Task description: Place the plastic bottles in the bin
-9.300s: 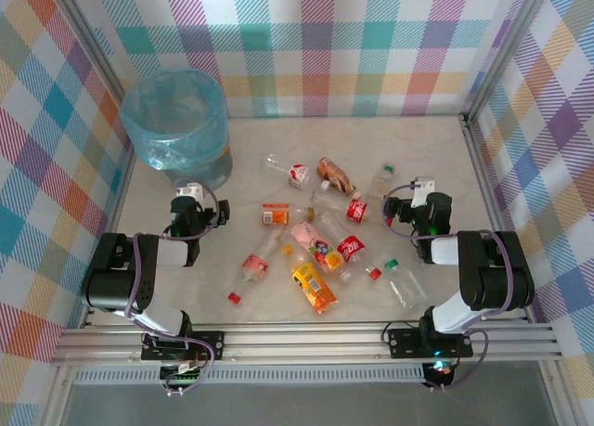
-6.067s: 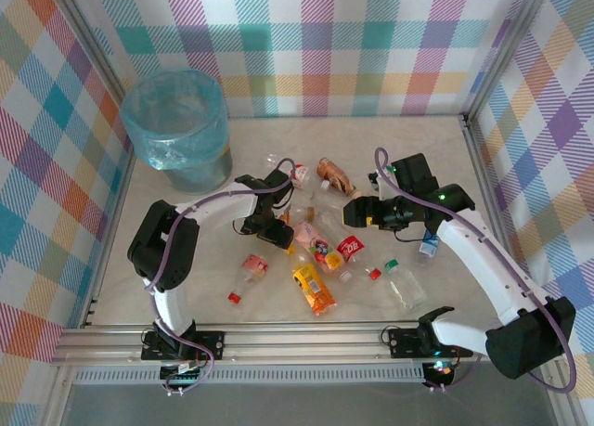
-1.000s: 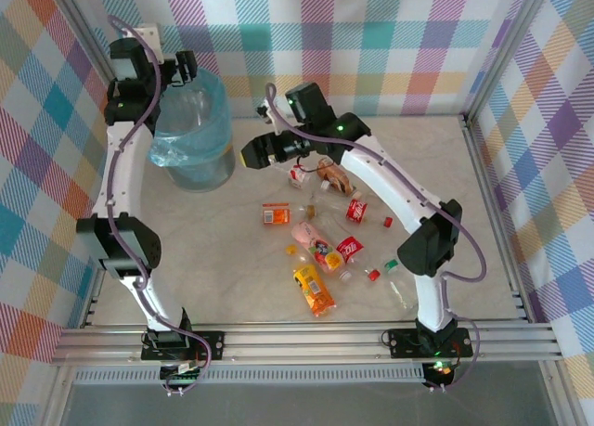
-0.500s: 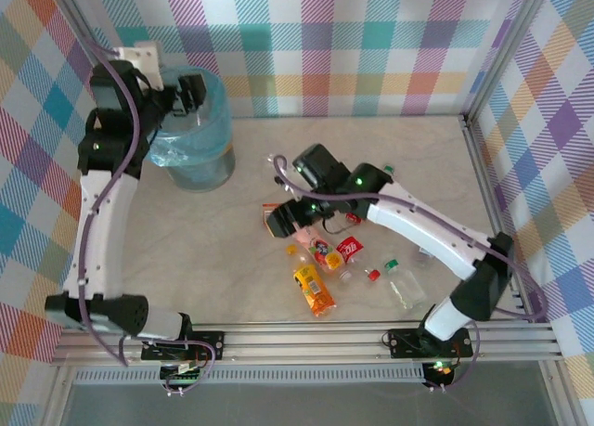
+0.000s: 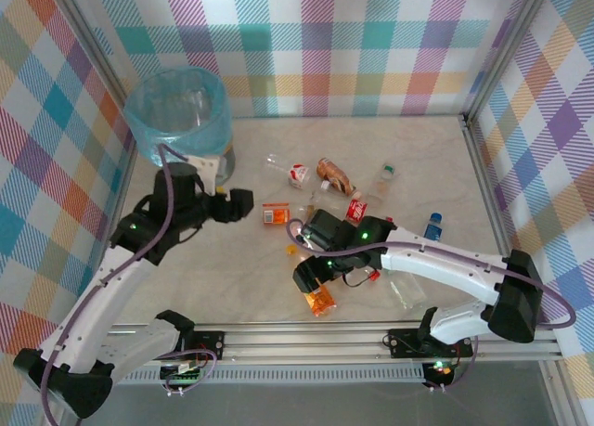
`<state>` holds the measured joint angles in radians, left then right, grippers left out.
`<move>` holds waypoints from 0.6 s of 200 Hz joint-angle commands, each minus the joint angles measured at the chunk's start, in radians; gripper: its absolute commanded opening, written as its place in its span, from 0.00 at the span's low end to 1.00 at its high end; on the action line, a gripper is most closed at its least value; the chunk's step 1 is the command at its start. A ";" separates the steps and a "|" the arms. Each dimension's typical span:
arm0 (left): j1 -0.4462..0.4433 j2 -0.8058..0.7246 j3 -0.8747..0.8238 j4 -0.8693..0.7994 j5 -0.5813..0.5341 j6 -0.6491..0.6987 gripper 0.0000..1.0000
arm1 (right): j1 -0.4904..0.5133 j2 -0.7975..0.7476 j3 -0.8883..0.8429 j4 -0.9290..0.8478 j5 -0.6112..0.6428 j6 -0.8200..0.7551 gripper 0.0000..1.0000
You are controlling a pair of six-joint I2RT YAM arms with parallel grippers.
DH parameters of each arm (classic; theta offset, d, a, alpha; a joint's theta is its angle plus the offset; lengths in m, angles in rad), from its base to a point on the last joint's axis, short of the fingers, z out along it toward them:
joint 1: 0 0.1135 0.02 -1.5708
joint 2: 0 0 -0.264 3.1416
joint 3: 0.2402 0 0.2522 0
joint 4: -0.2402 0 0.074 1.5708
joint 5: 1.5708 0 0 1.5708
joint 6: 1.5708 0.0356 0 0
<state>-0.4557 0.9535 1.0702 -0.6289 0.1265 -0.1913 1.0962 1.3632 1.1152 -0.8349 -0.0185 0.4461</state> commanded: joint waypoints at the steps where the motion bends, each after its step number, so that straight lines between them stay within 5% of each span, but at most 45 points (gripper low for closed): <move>1: -0.054 -0.053 -0.080 0.008 -0.022 -0.089 0.81 | 0.019 0.018 -0.057 0.054 0.035 0.060 0.79; 120: -0.133 -0.143 -0.295 -0.017 -0.068 -0.189 0.82 | 0.063 0.229 -0.089 0.142 0.081 0.130 0.82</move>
<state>-0.5766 0.8402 0.7918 -0.6300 0.0841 -0.3595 1.1469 1.5612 1.0355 -0.7136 0.0460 0.5468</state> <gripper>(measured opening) 0.822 0.816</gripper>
